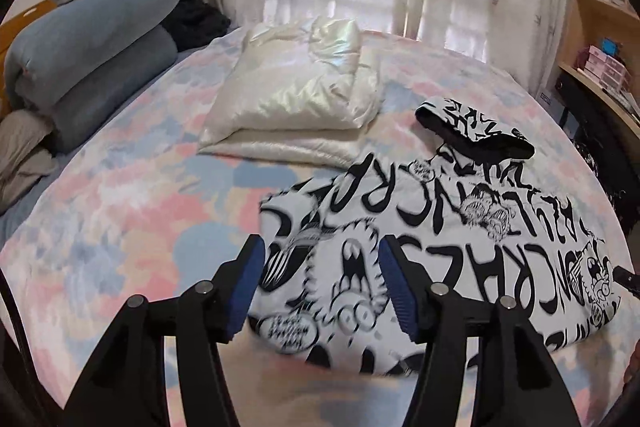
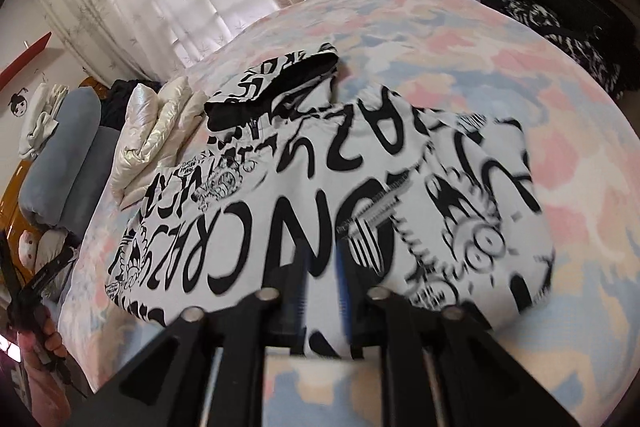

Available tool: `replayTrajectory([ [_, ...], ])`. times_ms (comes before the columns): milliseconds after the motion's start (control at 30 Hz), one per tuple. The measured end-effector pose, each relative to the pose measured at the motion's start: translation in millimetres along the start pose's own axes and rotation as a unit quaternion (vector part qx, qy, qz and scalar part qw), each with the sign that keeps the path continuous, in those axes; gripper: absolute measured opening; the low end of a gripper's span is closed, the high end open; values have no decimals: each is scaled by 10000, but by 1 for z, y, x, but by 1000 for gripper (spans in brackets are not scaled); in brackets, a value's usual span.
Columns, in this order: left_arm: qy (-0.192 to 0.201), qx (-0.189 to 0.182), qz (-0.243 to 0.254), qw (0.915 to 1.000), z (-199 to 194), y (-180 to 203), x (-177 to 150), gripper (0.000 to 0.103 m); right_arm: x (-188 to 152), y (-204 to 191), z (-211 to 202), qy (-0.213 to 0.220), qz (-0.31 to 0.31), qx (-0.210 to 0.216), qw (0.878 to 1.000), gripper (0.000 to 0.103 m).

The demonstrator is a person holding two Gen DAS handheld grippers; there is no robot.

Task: Fold large clothes

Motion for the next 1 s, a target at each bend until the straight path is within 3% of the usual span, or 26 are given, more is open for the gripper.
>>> replayTrajectory([
  [67,-29,-20,98,9999,9,6,12,59,9,-5,4,21,-65,-24,10000,32],
  [233,-83,-42,497,9987,36,26,54,62,44,-18,11,5,-171,81,9998,32],
  [400,-286,-218,1055,9938,82,59,110,62,99,-32,14,268,-504,-112,9983,34],
  [567,-611,-529,1219,9892,154,89,167,63,173,-50,34,414,-612,-129,9972,54],
  [667,-913,-650,1198,9865,212,105,197,64,216,-59,66,302,-621,-194,9974,59],
  [833,-1264,-735,1164,9824,297,124,223,65,265,-63,145,-374,-242,-12,9990,62],
  [1000,-1431,-658,1047,9820,374,132,229,65,294,-59,226,-671,-132,-380,9969,62],
])
Point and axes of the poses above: each gripper's, at about its wrist camera, not at the fingertips, and z roughly the way its jaws point, y to its right, x to its top, the point moved 5 cm from there along z, roughly the way its jaws point, and after that the axes turned 13 degrees about -x, right-handed, at the moved point
